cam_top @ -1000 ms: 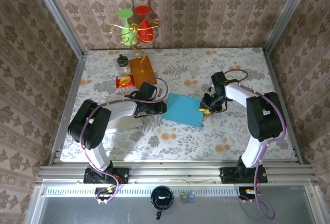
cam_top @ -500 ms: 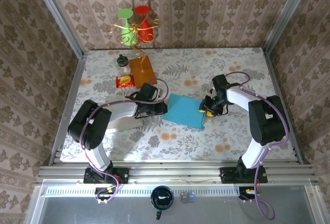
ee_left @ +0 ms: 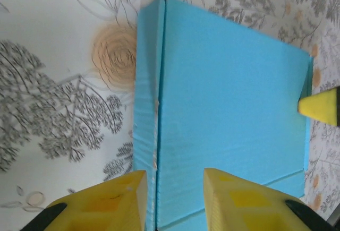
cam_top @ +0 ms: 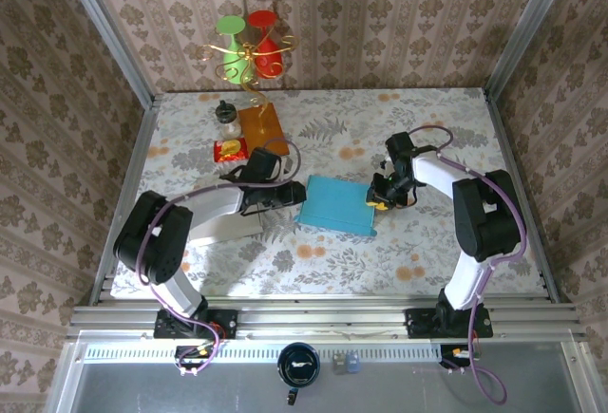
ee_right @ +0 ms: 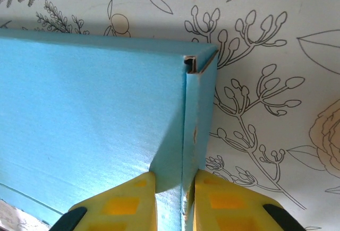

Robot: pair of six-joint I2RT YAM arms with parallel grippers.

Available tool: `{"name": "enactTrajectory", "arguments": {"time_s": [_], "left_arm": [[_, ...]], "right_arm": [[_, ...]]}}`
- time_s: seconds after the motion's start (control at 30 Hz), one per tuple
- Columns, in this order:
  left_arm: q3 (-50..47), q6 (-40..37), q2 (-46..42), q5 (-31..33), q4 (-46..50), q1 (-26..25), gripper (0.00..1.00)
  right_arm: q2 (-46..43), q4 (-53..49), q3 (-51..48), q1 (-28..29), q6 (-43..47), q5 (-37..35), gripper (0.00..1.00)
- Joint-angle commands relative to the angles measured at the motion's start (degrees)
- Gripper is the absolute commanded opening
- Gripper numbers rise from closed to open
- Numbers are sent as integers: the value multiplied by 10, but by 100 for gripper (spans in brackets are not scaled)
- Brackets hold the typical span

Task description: Fold the paper box

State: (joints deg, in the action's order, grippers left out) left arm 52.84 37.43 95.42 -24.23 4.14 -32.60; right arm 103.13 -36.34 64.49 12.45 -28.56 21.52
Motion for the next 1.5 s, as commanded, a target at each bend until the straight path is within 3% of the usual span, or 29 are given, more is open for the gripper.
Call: {"name": "enactTrajectory", "arguments": {"time_s": [0.0,0.23,0.47,0.77,1.17,1.47], "left_arm": [[30,-40,22,-36,29,3,33],[35,-47,57,-51,13,-1,34],[31,-48,81,-41,7,-6,32],[13,-33,84,-33,-15,-6,18],[-57,31,81,-47,-102,26,6],[-76,50,90,-59,-128,37,5]], "right_arm": [[22,-26,1,5,20,-37,21],[15,-22,-6,5,19,-30,24],[-10,5,-38,3,12,-21,39],[-57,156,-145,-34,-38,82,55],[-54,249,-187,-48,-66,155,59],[-46,328,-212,-47,-94,210,62]]}}
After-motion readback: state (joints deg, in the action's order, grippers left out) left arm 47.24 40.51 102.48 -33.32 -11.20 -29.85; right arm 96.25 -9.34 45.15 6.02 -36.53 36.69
